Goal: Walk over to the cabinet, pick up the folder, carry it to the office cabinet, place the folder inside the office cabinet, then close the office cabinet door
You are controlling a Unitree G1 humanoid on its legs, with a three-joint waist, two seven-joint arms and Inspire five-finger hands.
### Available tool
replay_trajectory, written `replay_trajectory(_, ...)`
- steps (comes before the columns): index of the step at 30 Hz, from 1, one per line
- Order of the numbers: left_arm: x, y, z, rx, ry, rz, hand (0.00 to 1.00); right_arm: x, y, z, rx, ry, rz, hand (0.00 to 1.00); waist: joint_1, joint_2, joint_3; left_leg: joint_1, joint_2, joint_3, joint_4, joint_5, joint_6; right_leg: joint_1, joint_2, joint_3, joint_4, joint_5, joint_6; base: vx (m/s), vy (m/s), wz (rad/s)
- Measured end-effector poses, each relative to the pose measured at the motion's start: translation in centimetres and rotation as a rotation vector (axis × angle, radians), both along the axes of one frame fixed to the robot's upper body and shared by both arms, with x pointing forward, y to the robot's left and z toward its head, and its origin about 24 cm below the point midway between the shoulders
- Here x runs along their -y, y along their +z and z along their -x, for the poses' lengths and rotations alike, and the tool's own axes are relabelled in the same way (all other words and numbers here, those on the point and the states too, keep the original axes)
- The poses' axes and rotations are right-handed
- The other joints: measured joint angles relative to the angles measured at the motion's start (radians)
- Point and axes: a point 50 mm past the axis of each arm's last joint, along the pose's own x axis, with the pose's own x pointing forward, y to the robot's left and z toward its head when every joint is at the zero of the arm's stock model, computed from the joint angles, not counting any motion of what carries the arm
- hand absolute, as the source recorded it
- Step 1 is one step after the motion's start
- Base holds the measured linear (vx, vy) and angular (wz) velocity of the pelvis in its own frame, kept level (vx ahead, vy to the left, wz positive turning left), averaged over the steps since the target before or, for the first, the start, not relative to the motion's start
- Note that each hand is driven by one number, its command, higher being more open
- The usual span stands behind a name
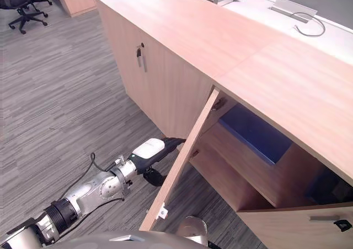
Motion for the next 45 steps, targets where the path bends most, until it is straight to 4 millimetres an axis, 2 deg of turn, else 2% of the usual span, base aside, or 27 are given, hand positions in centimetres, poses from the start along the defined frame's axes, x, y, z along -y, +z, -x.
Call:
replay_trajectory(6, 1.5, -0.2, 0.6, -0.063, -0.056, 0.002, 1.0, 0.0, -0.1, 3.0, -0.176, 0.194, -0.104, 1.0, 0.006, -0.01, 0.001, -0.006, -0.002, -0.029, -0.015, 0.0, 0.0, 0.005, -0.002, -0.028, 0.0, 0.003, 0.006, -0.03, 0.006, 0.14)
replay_trajectory(9, 1.8, -0.3, 0.8, -0.083, -0.058, 0.005, 1.0, 0.1, 0.0, 4.2, -0.202, 0.174, -0.132, 1.0, 0.0, -0.015, 0.003, 0.004, -0.002, -0.022, -0.018, 0.0, 0.0, 0.006, -0.004, -0.028, 0.008, 0.003, 0.006, -0.02, 0.001, -0.04)
replay_trajectory(11, 1.8, -0.5, 0.9, -0.093, -0.057, 0.002, 1.0, 0.1, 0.1, 4.4, -0.202, 0.16, -0.143, 1.0, -0.011, -0.02, 0.006, 0.009, -0.002, -0.016, -0.022, 0.0, 0.0, 0.006, -0.003, -0.027, 0.008, 0.003, 0.006, -0.03, -0.006, -0.12)
replay_trajectory(15, 1.3, -0.6, 0.9, -0.105, -0.022, 0.011, 1.0, -0.1, 0.0, 4.3, -0.189, 0.16, -0.163, 1.0, -0.007, -0.031, 0.011, 0.026, 0.0, -0.002, -0.041, -0.001, 0.001, -0.015, 0.022, 0.01, 0.005, 0.003, 0.006, -0.06, -0.027, -0.25)
replay_trajectory(17, 0.4, -0.9, 0.8, -0.122, 0.042, 0.033, 1.0, -0.1, -0.1, 3.6, -0.182, 0.23, -0.158, 1.0, 0.005, -0.052, 0.012, -0.023, -0.007, -0.062, 0.076, -0.04, 0.054, -0.049, 0.033, 0.097, 0.006, 0.008, 0.011, -0.05, -0.049, -0.91)
replay_trajectory(18, -0.2, -0.8, 0.6, -0.121, 0.088, 0.05, 1.0, 0.2, -0.1, 2.7, -0.162, 0.264, -0.145, 1.0, 0.029, -0.066, 0.021, -0.079, -0.013, -0.158, 0.17, -0.093, 0.07, -0.069, 0.031, 0.166, -0.001, 0.018, 0.013, -0.05, 0.012, -1.46)
replay_trajectory(19, -0.5, -1.0, 0.6, -0.127, 0.128, 0.07, 1.0, 0.7, 0.0, 2.1, -0.157, 0.282, -0.128, 1.0, 0.042, -0.049, 0.023, -0.089, -0.02, -0.286, 0.166, -0.123, 0.06, -0.084, 0.057, 0.204, -0.018, 0.026, 0.024, -0.06, 0.029, -1.45)
replay_trajectory(21, -0.8, -1.3, 0.7, -0.143, 0.184, 0.097, 1.0, 1.7, 0.2, 0.8, -0.135, 0.301, -0.072, 1.0, 0.038, -0.022, 0.028, -0.058, -0.019, -0.336, 0.125, -0.16, 0.048, -0.112, 0.082, 0.251, -0.019, 0.042, 0.044, -0.08, 0.082, -0.93)
replay_trajectory(22, -1.0, -1.3, 0.7, -0.145, 0.196, 0.096, 1.0, 1.5, 0.2, 0.5, -0.122, 0.296, -0.068, 1.0, 0.033, -0.023, 0.03, -0.056, -0.028, -0.325, 0.12, -0.159, 0.05, -0.119, 0.082, 0.264, -0.019, 0.05, 0.045, -0.1, 0.098, -0.68)
replay_trajectory(23, -1.6, -1.6, 0.8, -0.155, 0.229, 0.097, 1.0, 1.0, 0.1, 0.0, -0.101, 0.282, -0.064, 1.0, 0.031, -0.036, 0.04, -0.052, -0.044, -0.292, 0.12, -0.158, 0.052, -0.134, 0.077, 0.303, -0.022, 0.068, 0.054, -0.2, 0.131, -0.71)
replay_trajectory(24, -2.7, -2.2, 1.4, -0.18, 0.283, 0.095, 1.0, 0.2, -0.1, -0.4, -0.086, 0.271, -0.069, 1.0, 0.034, -0.048, 0.05, -0.052, -0.053, -0.256, 0.128, -0.162, 0.058, -0.145, 0.078, 0.337, -0.031, 0.089, 0.055, -0.22, 0.133, -0.78)
replay_trajectory(25, -3.3, -2.6, 1.8, -0.196, 0.315, 0.091, 1.0, -0.2, -0.2, -0.7, -0.073, 0.274, -0.07, 1.0, 0.036, -0.05, 0.056, -0.054, -0.055, -0.237, 0.137, -0.167, 0.062, -0.151, 0.08, 0.343, -0.034, 0.102, 0.052, -0.25, 0.138, -0.91)
replay_trajectory(26, -4.7, -3.3, 2.5, -0.228, 0.383, 0.082, 1.0, -1.0, -0.3, -0.8, -0.061, 0.264, -0.089, 1.0, 0.034, -0.055, 0.07, -0.065, -0.053, -0.201, 0.17, -0.179, 0.074, -0.171, 0.085, 0.337, -0.039, 0.149, 0.03, -0.24, 0.091, -0.98)
replay_trajectory(27, -6.1, -3.9, 3.2, -0.261, 0.469, 0.081, 1.0, -1.5, -0.4, -1.0, -0.049, 0.261, -0.101, 1.0, 0.048, -0.039, 0.081, -0.085, -0.03, -0.158, 0.192, -0.184, 0.085, -0.18, 0.101, 0.31, -0.077, 0.219, -0.017, -0.26, 0.079, -1.0)
replay_trajectory(28, -6.7, -4.1, 3.6, -0.275, 0.516, 0.093, 1.0, -1.6, -0.4, -1.2, -0.043, 0.26, -0.103, 1.0, 0.05, -0.03, 0.086, -0.088, -0.019, -0.129, 0.19, -0.184, 0.092, -0.193, 0.099, 0.266, -0.035, 0.192, -0.04, -0.23, 0.074, -0.84)
replay_trajectory(29, -8.2, -4.6, 4.4, -0.304, 0.619, 0.1, 1.0, -2.0, -0.5, -0.7, -0.061, 0.235, -0.124, 1.0, 0.053, -0.028, 0.093, -0.083, -0.016, -0.095, 0.187, -0.185, 0.095, -0.221, 0.057, 0.159, 0.148, 0.083, -0.071, -0.13, 0.066, -0.66)
replay_trajectory(30, -9.6, -5.1, 5.3, -0.329, 0.719, 0.104, 1.0, -2.4, -0.6, 0.3, -0.081, 0.219, -0.14, 1.0, 0.062, -0.021, 0.099, -0.069, -0.015, -0.065, 0.186, -0.185, 0.096, -0.221, 0.015, 0.101, 0.29, 0.009, -0.076, -0.09, 0.065, -0.63)
replay_trajectory(32, -11.4, -5.4, 6.5, -0.348, 0.869, 0.122, 1.0, -2.8, -0.6, 1.2, -0.098, 0.211, -0.161, 1.0, 0.081, -0.025, 0.089, -0.071, -0.002, -0.018, 0.185, -0.185, 0.095, -0.179, -0.025, 0.045, 0.373, -0.054, -0.081, -0.06, 0.019, -0.7)
replay_trajectory(34, -12.8, -5.7, 7.3, -0.348, 0.981, 0.124, 1.0, -2.8, -0.6, 1.4, -0.104, 0.212, -0.161, 1.0, 0.101, -0.034, 0.079, -0.09, 0.007, 0.025, 0.181, -0.182, 0.091, -0.114, -0.026, 0.014, 0.28, -0.084, -0.004, -0.04, -0.066, -0.81)
replay_trajectory(35, -13.6, -5.8, 7.5, -0.342, 1.028, 0.114, 1.0, -3.0, -0.7, 1.1, -0.101, 0.235, -0.164, 1.0, 0.118, -0.055, 0.064, -0.125, 0.007, 0.055, 0.184, -0.176, 0.079, -0.084, -0.008, 0.027, 0.126, -0.086, 0.065, -0.02, -0.162, -0.94)
replay_trajectory(36, -14.0, -6.3, 7.5, -0.353, 1.063, 0.114, 1.0, -2.6, -0.6, 0.0, -0.084, 0.28, -0.149, 1.0, 0.126, -0.054, 0.056, -0.166, 0.026, 0.07, 0.193, -0.16, 0.07, -0.079, 0.037, 0.037, 0.014, -0.044, 0.066, -0.01, -0.16, -0.82)
replay_trajectory(38, -13.5, -6.9, 7.2, -0.381, 1.087, 0.131, 1.0, -2.0, -0.5, -0.9, -0.06, 0.288, -0.127, 1.0, 0.114, -0.053, 0.058, -0.188, 0.043, 0.061, 0.186, -0.129, 0.067, -0.057, 0.082, 0.041, -0.1, 0.018, 0.041, -0.01, -0.128, -0.36)
replay_trajectory(40, -12.3, -7.6, 7.1, -0.428, 1.091, 0.168, 1.0, -1.9, -0.5, -1.1, -0.048, 0.271, -0.116, 1.0, 0.096, -0.05, 0.057, -0.164, 0.053, 0.044, 0.167, -0.111, 0.052, -0.012, 0.104, 0.028, -0.152, 0.034, 0.028, 0.03, -0.132, -0.01)
replay_trajectory(43, -10.3, -7.6, 6.4, -0.446, 1.031, 0.208, 1.0, -1.9, -0.5, -1.0, -0.048, 0.23, -0.107, 1.0, 0.098, -0.042, 0.053, -0.142, 0.051, 0.015, 0.127, -0.085, 0.039, 0.021, 0.118, 0.007, -0.189, 0.042, 0.016, 0.0, -0.114, 0.21)
replay_trajectory(45, -10.0, -7.5, 6.2, -0.443, 1.02, 0.213, 1.0, -1.8, -0.5, -0.9, -0.052, 0.222, -0.105, 1.0, 0.098, -0.037, 0.052, -0.138, 0.049, 0.011, 0.107, -0.073, 0.033, 0.024, 0.122, 0.004, -0.198, 0.046, 0.011, -0.03, -0.061, 0.09)
